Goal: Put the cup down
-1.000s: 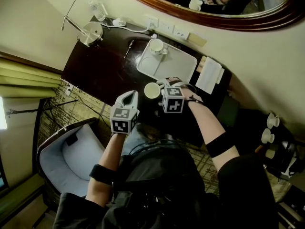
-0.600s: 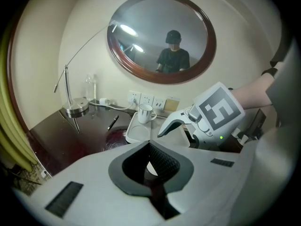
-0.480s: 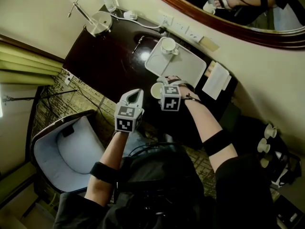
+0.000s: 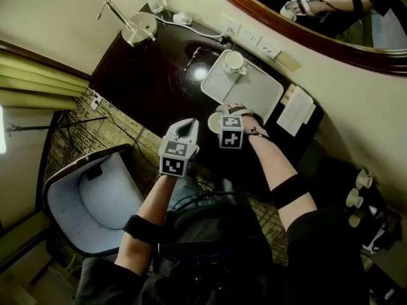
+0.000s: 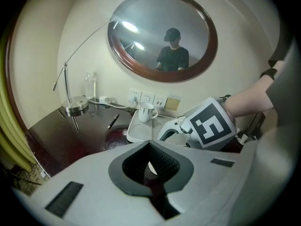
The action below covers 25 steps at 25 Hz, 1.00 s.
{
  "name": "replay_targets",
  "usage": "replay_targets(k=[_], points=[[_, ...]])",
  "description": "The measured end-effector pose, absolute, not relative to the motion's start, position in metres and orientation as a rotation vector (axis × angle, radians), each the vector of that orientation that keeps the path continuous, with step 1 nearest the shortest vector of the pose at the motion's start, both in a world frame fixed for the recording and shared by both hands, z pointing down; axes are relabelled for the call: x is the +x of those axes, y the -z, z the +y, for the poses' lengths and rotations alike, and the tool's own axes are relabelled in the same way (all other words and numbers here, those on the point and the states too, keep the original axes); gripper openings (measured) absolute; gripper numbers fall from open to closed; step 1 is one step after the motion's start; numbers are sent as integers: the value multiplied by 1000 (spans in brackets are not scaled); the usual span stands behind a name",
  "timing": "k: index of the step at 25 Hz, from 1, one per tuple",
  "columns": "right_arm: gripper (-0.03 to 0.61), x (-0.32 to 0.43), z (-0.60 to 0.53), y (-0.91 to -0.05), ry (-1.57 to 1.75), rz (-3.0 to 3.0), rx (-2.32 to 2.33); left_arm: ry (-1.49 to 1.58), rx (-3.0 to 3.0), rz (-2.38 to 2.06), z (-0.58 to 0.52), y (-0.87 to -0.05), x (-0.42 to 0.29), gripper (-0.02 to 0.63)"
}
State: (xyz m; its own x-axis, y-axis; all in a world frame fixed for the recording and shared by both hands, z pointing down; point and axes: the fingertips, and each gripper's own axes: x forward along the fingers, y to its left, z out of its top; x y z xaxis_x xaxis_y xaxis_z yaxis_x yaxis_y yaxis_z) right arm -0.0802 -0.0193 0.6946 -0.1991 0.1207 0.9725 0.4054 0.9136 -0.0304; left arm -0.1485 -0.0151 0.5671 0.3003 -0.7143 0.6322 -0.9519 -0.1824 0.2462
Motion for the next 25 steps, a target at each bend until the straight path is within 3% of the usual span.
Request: replay_targets(k=[14,25], points=[[419,-94,-44,-654,165,-1839,-259,-572,2031,-1410,-34,-583,-148,-14],[419,-123,-129,-633,-31,-1925,101,-593,2149,-1319,-74,-576,-152,-14]])
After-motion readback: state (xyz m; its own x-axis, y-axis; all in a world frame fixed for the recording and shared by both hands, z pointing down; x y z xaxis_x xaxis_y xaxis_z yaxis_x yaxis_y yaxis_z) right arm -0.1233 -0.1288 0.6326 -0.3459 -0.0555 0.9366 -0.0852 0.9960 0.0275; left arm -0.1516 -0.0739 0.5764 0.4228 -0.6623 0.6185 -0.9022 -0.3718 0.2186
